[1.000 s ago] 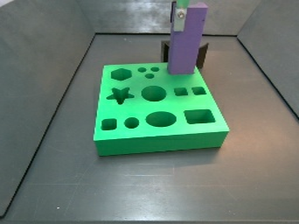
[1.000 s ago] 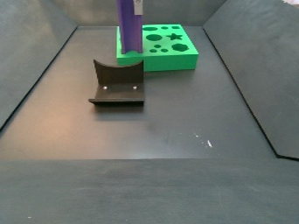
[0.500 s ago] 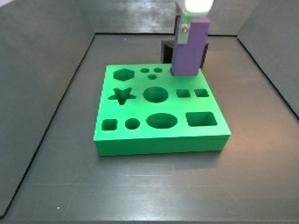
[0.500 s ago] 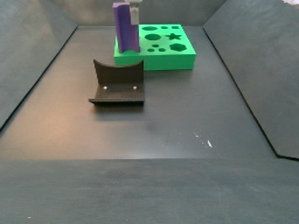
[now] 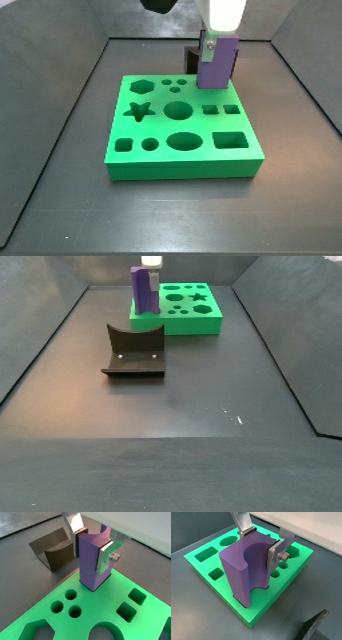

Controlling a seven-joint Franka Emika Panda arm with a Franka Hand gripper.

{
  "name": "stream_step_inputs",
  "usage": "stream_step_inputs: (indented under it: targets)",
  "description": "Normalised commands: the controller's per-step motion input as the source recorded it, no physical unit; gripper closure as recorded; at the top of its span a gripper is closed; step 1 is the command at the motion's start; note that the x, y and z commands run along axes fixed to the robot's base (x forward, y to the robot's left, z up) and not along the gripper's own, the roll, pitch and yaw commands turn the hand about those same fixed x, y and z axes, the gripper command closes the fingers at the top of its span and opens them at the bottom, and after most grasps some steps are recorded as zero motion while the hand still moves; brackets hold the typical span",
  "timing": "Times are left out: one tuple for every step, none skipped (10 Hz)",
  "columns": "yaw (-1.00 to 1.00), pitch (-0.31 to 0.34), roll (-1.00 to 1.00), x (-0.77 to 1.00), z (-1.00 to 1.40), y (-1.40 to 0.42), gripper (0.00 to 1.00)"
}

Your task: Insert the arch object.

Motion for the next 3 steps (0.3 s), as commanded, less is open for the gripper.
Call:
stream_step_inputs:
  targets:
    - [-0.11, 0.000, 0.04, -0.08, -0.20, 0.00, 1.00]
    - [-0.04, 0.004, -0.11, 0.02, 0.00, 0.12, 1.00]
    - [0.00, 0.000, 0.00, 0.00, 0.00, 0.00, 1.00]
